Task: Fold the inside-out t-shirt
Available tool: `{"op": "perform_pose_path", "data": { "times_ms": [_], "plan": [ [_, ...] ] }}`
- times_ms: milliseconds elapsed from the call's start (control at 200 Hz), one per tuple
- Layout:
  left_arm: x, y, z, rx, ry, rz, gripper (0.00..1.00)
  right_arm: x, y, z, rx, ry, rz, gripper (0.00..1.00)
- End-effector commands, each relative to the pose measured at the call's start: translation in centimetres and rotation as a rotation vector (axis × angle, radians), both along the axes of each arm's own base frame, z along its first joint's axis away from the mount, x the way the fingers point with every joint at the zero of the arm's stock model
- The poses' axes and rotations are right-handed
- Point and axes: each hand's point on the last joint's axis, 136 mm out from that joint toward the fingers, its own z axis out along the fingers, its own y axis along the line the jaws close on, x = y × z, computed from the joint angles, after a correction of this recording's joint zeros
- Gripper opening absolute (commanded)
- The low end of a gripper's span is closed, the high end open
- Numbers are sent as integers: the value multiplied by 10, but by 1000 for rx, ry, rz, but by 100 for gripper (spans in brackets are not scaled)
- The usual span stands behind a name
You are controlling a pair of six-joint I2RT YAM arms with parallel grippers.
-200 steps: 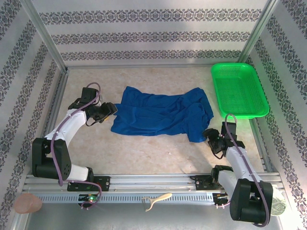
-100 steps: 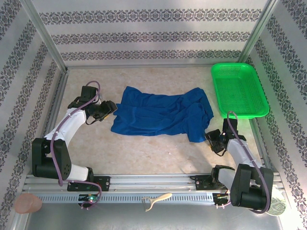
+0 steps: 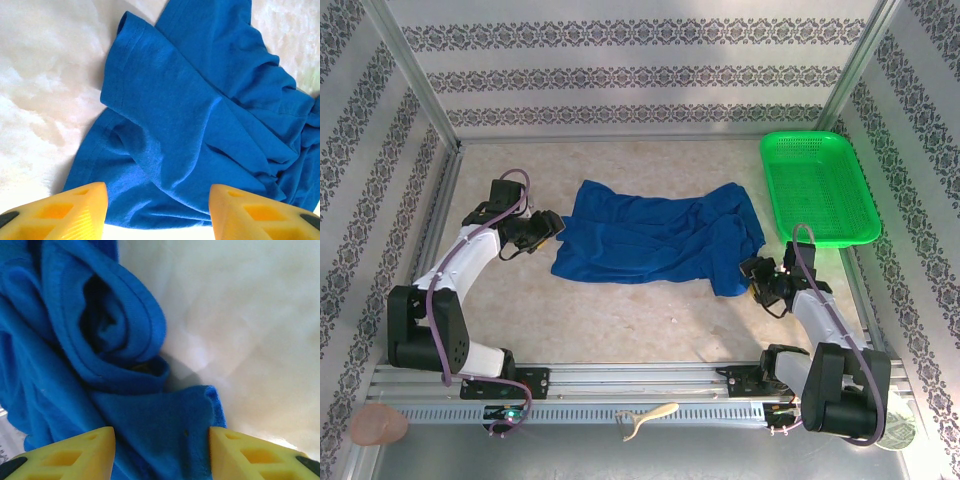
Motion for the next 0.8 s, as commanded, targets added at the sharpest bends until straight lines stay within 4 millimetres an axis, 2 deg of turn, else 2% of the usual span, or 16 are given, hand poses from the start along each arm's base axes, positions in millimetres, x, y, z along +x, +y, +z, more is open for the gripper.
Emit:
{"op": "perform_pose_path", "data": {
  "times_ms": [0,325,340,365,560,665,794],
  "plan": [
    [9,0,5,-7,-28,-6,56,7,6,8,26,-47,17,52],
    [12,0,-2,-6,-19,-6,56,-5,8,-4,29,-11,12,50],
    [12,1,-3,-2,-18,-7,56,-14,9,-13,35,15,11,50],
    [12,1,-4,2,-18,-6,56,-18,10,-17,36,26,8,50],
    [24,2,-14,13,-14,-12,57,-40,9,-32,27,57,-34,51],
    [32,1,-22,12,-2,-21,57,-38,7,-31,18,49,-35,48],
    [40,0,-34,24,22,-42,57,-25,7,-25,18,25,-16,35]
  ]
}}
